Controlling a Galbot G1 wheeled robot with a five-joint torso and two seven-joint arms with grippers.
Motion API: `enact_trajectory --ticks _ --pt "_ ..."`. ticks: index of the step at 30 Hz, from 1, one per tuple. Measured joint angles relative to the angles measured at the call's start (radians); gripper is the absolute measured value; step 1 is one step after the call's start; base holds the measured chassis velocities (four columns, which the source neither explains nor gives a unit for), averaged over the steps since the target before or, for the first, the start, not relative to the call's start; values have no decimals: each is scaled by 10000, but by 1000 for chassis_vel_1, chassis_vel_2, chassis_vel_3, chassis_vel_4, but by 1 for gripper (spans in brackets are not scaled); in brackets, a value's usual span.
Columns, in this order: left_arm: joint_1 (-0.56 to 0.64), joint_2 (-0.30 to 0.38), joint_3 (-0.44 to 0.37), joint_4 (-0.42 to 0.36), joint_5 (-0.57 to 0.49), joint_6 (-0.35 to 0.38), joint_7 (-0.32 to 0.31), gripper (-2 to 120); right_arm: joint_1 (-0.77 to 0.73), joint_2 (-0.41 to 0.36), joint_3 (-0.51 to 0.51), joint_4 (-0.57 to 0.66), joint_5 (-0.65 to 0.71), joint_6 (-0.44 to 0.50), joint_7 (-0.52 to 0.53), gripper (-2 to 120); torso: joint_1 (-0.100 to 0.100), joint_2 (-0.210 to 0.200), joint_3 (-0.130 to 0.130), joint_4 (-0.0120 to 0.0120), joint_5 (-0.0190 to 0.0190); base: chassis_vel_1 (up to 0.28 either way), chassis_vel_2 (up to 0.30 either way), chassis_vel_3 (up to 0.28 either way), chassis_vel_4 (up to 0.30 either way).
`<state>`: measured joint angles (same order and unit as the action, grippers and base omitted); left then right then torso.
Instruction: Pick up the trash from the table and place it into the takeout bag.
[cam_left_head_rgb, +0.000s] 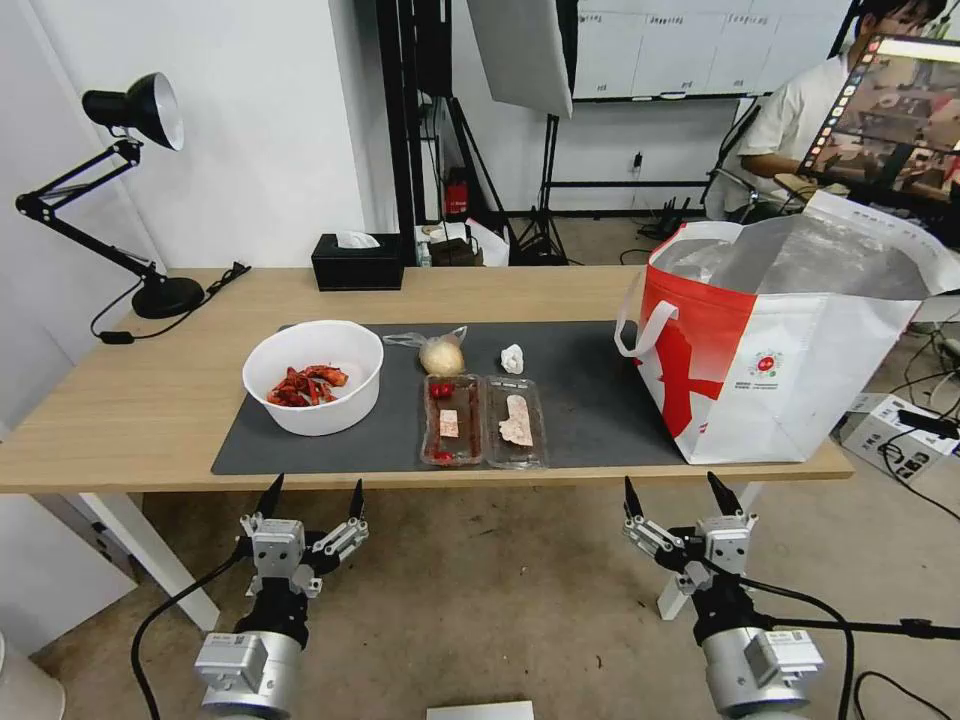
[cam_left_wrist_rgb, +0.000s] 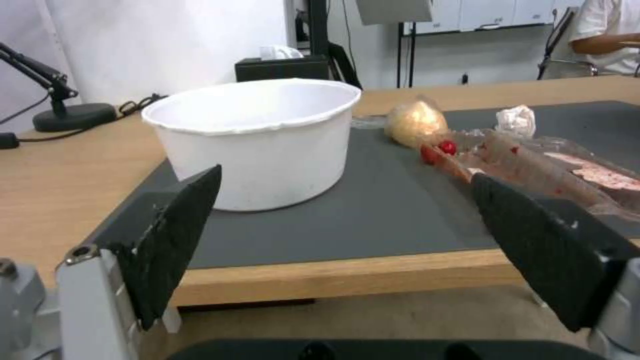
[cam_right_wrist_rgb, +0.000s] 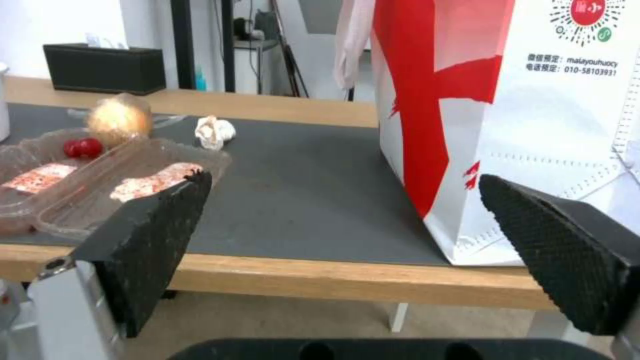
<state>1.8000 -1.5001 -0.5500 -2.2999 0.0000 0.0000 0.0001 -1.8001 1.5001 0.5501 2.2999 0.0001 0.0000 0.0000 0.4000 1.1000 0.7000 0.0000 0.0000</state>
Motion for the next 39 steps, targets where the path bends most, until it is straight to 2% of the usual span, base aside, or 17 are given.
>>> enact_trajectory --ticks 24,26,27,30,31,33,34,39 --pt "-1 -15 -41 -6 -50 71 6 100 7 -49 2 5 42 -63 0 100 0 0 0 0 0 0 0 0 0" --pt "-26 -195 -359 -232 -417 643 166 100 62 -401 52 173 363 -585 -6 100 0 0 -1 -1 0 0 0 0 0" --pt "-26 -195 -359 -232 -417 643 166 100 62 -401 52 173 363 -585 -6 100 0 0 -1 -1 0 0 0 0 0" --pt "-74 -546 -952 -657 -1113 1744 493 100 191 -1108 171 542 1036 -1661 -63 100 0 0 0 0 1 0 0 0 0" --pt "-74 -546 -952 -657 -1113 1744 493 100 191 -1108 171 542 1036 -1661 -63 100 0 0 0 0 1 0 0 0 0" --pt "-119 -834 -1448 -998 -1704 2647 759 100 288 -1658 261 826 1557 -2507 -112 100 0 0 0 1 2 0 0 0 0" --pt "-209 -934 -1563 -1003 -2029 2804 875 100 389 -2006 309 978 1934 -2995 -214 100 -1 1 -1 1 1 0 0 0 0" --pt "-284 -975 -1492 -834 -2221 2727 989 100 679 -2266 257 918 2540 -3075 -550 100 1 0 0 1 0 0 0 0 0"
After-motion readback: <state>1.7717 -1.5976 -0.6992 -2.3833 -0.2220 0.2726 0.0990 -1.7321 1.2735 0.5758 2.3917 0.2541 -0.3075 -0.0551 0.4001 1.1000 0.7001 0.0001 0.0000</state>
